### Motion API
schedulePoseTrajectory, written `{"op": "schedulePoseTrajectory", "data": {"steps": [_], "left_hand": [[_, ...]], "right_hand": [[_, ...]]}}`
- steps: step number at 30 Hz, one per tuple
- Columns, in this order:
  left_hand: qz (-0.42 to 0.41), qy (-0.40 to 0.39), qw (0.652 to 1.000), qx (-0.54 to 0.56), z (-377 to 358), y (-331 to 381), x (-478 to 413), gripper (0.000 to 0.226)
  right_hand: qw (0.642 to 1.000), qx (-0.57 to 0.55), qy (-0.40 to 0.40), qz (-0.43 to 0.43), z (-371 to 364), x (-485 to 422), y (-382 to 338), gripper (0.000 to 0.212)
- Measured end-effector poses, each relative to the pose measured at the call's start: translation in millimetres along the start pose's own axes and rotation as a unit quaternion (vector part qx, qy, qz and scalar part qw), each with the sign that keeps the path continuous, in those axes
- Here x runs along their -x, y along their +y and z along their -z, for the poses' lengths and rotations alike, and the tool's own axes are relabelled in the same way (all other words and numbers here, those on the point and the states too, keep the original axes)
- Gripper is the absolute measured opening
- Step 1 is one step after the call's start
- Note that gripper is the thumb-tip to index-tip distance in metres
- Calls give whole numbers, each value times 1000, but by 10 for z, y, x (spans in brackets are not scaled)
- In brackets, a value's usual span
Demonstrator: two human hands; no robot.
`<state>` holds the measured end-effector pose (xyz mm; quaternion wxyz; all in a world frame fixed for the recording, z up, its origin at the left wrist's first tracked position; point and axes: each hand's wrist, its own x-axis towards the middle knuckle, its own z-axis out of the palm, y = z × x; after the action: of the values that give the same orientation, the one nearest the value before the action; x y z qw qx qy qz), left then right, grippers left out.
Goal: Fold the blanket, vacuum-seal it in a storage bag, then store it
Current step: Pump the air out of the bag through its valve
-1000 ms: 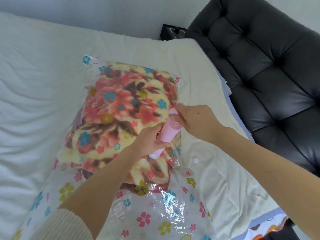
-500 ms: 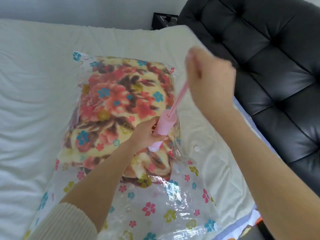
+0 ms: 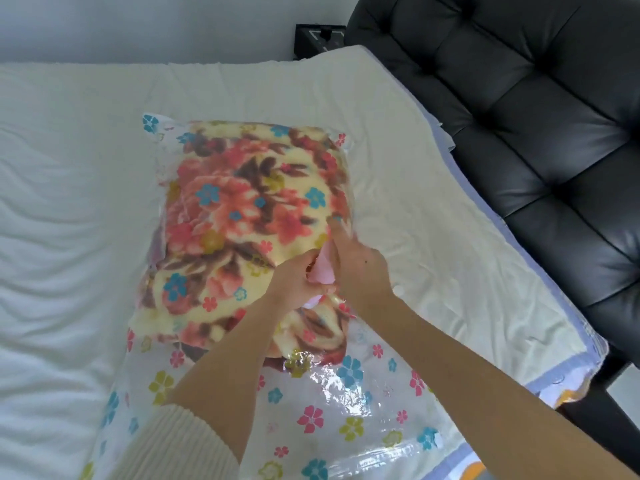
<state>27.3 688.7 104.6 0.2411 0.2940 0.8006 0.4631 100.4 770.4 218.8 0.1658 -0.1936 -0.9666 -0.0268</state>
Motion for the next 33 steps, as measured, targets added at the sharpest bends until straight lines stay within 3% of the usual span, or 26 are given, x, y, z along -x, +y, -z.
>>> {"op": "schedulePoseTrajectory", "data": {"steps": [2, 3, 4, 7, 8, 11, 13, 15, 17, 18, 21, 24, 25, 27, 29, 31, 33], "left_hand": [[1, 11, 1000, 18, -15, -5, 16, 56], [1, 14, 999, 29, -15, 0, -2, 58], [1, 14, 999, 34, -4, 15, -21, 59], [9, 12, 1000, 27, 20, 16, -68, 59], [15, 10, 1000, 26, 14, 7, -61, 59], [38, 14, 998, 45, -12, -24, -50, 53], [39, 22, 997, 55, 5, 3, -59, 52], [34, 22, 998, 52, 24, 21, -90, 56], [31, 16, 998, 51, 32, 34, -101, 59], [31, 13, 998, 50, 27, 38, -91, 58], [46, 10, 998, 48, -3, -21, -52, 49], [47, 21, 997, 57, 2, -89, -54, 50], [41, 23, 997, 53, 6, -106, -72, 51], [36, 23, 998, 47, 0, -112, -87, 53], [37, 21, 998, 48, -13, -93, -77, 53], [41, 14, 998, 44, -23, -95, -62, 49], [37, 12, 998, 40, -34, -120, -45, 46]], "right_hand": [[997, 40, -27, 61, 163, -96, 105, 44], [996, 38, -14, 80, 324, -201, 171, 40], [996, -10, 53, 70, 554, -303, 197, 41], [969, -93, 211, -90, 775, -386, 266, 42], [971, -85, 200, -97, 571, -312, 254, 41], [998, 6, -26, 57, 88, -125, 79, 44], [991, 66, -44, 104, 178, -301, 175, 45], [995, 10, 64, 74, 525, -474, 226, 38], [984, -47, 167, -48, 633, -561, 218, 36], [983, -62, 161, -63, 478, -495, 203, 33], [999, -37, 24, -15, 31, -173, -23, 18], [994, -71, 70, 34, 257, -338, 84, 17], [987, -85, 131, 31, 456, -411, 113, 12], [970, -96, 219, -43, 792, -504, 116, 20], [974, -112, 186, -70, 612, -386, 127, 28], [995, -90, 33, -7, 199, -140, 33, 29], [998, -29, -18, 46, 81, -132, 27, 16]]}}
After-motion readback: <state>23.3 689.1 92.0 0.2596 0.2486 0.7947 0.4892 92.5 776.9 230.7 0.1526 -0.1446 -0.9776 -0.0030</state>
